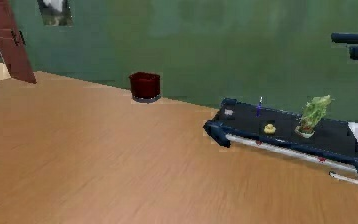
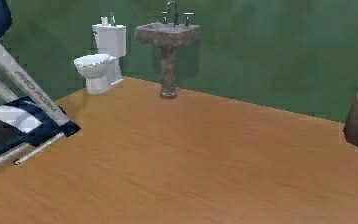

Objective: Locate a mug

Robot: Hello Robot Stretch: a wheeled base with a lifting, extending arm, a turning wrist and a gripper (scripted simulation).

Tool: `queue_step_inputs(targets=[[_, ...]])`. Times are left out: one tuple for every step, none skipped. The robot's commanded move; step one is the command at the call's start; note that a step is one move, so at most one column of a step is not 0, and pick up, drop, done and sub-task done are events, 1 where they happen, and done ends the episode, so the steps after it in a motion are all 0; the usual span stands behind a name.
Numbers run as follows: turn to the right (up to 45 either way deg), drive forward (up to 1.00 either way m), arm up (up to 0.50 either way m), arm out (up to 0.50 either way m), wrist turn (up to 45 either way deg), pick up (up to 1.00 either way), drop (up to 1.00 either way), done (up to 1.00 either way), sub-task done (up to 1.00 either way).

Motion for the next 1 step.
queue_step_inputs(targets=[[0.0, 0.25, 0.00, 0.00, 0.0, 0.00, 0.00, 0.00, 0.00]])
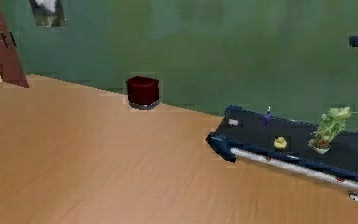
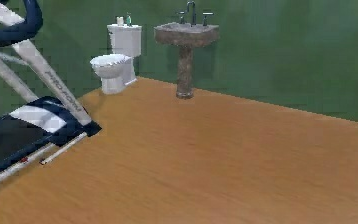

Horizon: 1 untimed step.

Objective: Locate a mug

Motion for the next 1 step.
queue_step_inputs(targets=[[-45.0, 0.00, 0.00, 0.00, 0.0, 0.00, 0.00, 0.00, 0.00]])
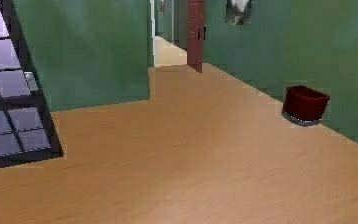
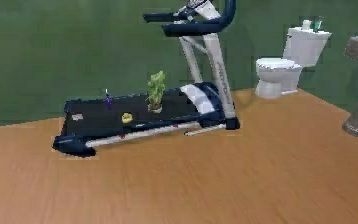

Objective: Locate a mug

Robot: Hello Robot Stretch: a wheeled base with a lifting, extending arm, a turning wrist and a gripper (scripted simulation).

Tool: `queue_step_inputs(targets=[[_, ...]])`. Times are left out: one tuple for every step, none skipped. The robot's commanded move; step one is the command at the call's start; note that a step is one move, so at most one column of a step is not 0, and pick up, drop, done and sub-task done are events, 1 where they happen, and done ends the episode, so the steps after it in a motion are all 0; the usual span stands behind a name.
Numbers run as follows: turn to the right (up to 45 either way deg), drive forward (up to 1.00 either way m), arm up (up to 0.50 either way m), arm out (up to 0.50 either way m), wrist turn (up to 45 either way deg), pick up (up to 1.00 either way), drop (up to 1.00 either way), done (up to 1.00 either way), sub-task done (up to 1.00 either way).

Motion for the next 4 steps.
queue_step_inputs(targets=[[-45.0, 0.00, 0.00, 0.00, 0.0, 0.00, 0.00, 0.00, 0.00], [0.0, 0.85, 0.00, 0.00, 0.0, 0.00, 0.00, 0.00, 0.00], [-45.0, 0.00, 0.00, 0.00, 0.0, 0.00, 0.00, 0.00, 0.00], [-6.0, 0.00, 0.00, 0.00, 0.0, 0.00, 0.00, 0.00, 0.00]])
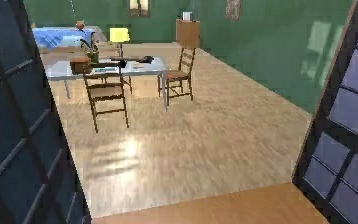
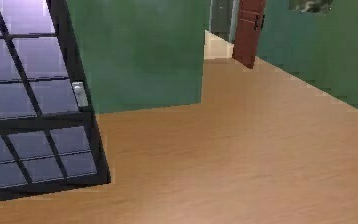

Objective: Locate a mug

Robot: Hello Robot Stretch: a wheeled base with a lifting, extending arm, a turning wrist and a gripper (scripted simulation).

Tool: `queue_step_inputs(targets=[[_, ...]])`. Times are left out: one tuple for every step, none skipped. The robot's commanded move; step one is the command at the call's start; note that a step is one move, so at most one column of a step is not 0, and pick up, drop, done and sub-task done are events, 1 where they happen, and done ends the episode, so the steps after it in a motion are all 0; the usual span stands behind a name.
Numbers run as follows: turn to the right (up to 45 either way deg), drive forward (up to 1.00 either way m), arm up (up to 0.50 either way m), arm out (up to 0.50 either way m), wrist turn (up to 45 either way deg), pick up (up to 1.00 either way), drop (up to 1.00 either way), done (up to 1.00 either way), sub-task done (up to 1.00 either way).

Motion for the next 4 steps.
queue_step_inputs(targets=[[0.0, 1.00, 0.00, 0.00, 0.0, 0.00, 0.00, 0.00, 0.00], [0.0, 0.55, 0.00, 0.00, 0.0, 0.00, 0.00, 0.00, 0.00], [-39.0, 0.00, 0.00, 0.00, 0.0, 0.00, 0.00, 0.00, 0.00], [0.0, 0.50, 0.00, 0.00, 0.0, 0.00, 0.00, 0.00, 0.00]])
